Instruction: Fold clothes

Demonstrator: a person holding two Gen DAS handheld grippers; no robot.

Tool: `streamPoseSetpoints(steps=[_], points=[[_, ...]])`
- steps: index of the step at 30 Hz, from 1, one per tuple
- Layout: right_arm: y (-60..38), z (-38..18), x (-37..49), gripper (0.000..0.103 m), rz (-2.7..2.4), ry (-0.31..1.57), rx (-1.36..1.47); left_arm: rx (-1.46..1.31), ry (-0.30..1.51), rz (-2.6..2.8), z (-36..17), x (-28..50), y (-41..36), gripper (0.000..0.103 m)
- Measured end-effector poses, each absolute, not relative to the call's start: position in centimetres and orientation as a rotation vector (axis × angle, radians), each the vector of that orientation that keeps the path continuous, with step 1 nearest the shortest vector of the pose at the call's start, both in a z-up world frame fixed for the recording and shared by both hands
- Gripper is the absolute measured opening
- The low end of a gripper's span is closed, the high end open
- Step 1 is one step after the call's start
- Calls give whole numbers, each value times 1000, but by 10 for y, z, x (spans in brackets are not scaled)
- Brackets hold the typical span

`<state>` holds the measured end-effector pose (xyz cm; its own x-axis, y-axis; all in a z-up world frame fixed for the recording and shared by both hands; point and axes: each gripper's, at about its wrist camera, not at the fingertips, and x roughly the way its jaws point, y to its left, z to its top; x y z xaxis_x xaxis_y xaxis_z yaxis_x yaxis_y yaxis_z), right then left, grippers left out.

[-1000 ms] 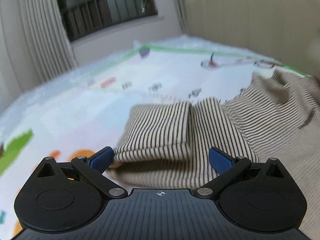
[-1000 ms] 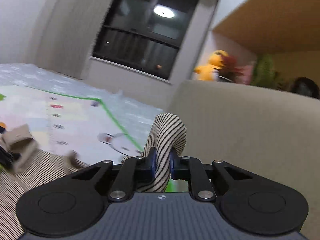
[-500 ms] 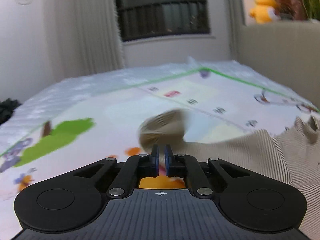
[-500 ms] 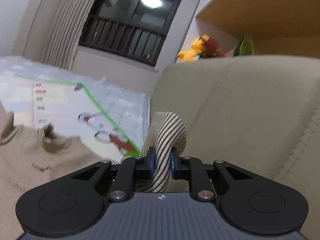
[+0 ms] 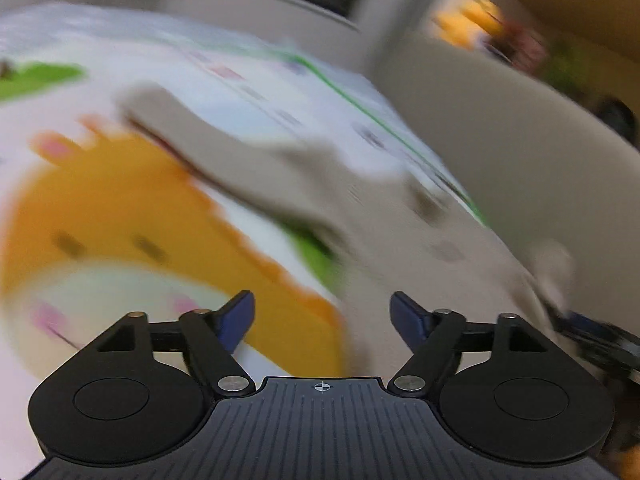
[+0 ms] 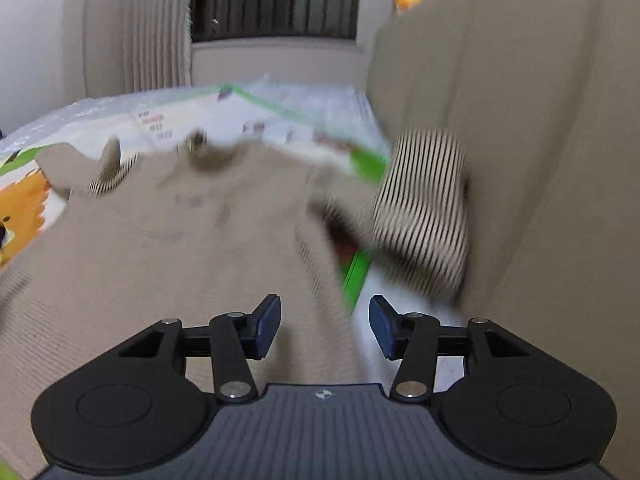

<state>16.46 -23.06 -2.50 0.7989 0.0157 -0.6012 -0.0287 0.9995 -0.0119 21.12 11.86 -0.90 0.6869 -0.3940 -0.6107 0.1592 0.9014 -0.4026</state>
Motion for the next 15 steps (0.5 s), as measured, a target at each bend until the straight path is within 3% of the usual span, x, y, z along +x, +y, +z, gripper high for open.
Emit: streamPoseSetpoints(steps=[2,5,6,7,10,12,15], points=[[-229,-32,161,48,28,653,22,-274,782,-353,-22,203,90,86],[-223,-34,153,30,34,634,44,-212,788,-345,-29,197,70,84],[-219,-33,152,23,63,632,41,-195,785,-334,-30,195,66,73],[-212,-33,152,23,83,627,26,-178,782,-322,-32,194,62,53],[-193,-31,152,19,139,612,0,-140,773,-277,-33,188,59,22],[-183,-29,153,16,176,608,9,-155,779,-255,-34,188,67,16],[-168,-27,155,15,227,606,19,-143,774,-231,-31,180,75,14]])
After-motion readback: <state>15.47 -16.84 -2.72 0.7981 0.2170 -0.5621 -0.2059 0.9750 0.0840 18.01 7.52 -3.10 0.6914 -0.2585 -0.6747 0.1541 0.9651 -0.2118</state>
